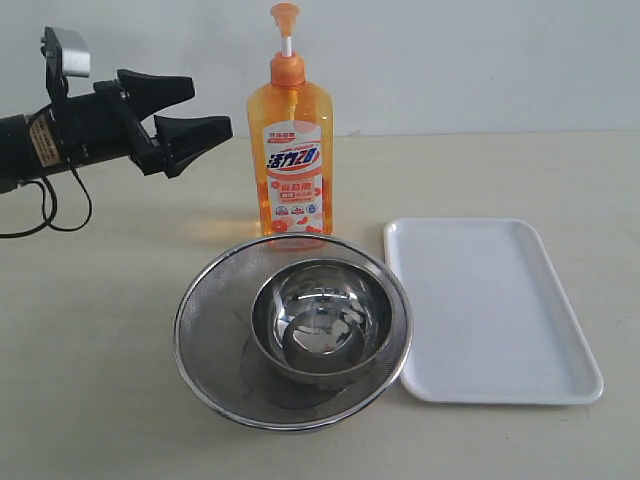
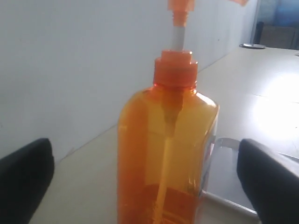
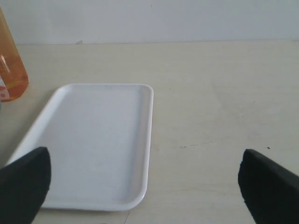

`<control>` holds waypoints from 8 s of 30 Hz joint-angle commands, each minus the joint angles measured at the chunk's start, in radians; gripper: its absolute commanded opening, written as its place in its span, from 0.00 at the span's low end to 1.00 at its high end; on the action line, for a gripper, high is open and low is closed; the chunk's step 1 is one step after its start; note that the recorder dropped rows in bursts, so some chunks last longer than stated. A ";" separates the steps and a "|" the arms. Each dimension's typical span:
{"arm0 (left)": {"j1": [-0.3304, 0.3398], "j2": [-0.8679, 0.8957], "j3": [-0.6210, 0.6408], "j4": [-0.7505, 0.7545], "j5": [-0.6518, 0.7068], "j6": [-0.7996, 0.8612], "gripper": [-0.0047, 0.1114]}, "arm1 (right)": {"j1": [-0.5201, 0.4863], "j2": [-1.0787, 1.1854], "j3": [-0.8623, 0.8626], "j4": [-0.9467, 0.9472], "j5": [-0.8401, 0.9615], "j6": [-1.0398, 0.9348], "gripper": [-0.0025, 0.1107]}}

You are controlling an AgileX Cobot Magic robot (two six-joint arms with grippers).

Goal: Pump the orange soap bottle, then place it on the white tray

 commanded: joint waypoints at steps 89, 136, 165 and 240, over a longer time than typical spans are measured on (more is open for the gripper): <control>-0.232 0.083 -0.135 -0.396 0.312 0.189 0.08 | -0.003 -0.005 0.000 0.001 -0.005 -0.002 0.95; -0.130 -0.586 0.940 -0.969 -0.012 0.615 0.08 | -0.003 -0.005 0.000 0.001 -0.012 -0.002 0.95; -0.130 -0.710 1.028 -1.121 -0.012 0.520 0.08 | -0.003 -0.005 0.000 0.001 -0.003 -0.002 0.95; -0.295 -0.452 0.916 -1.124 0.035 0.578 0.08 | -0.003 -0.005 0.000 0.001 -0.010 -0.002 0.95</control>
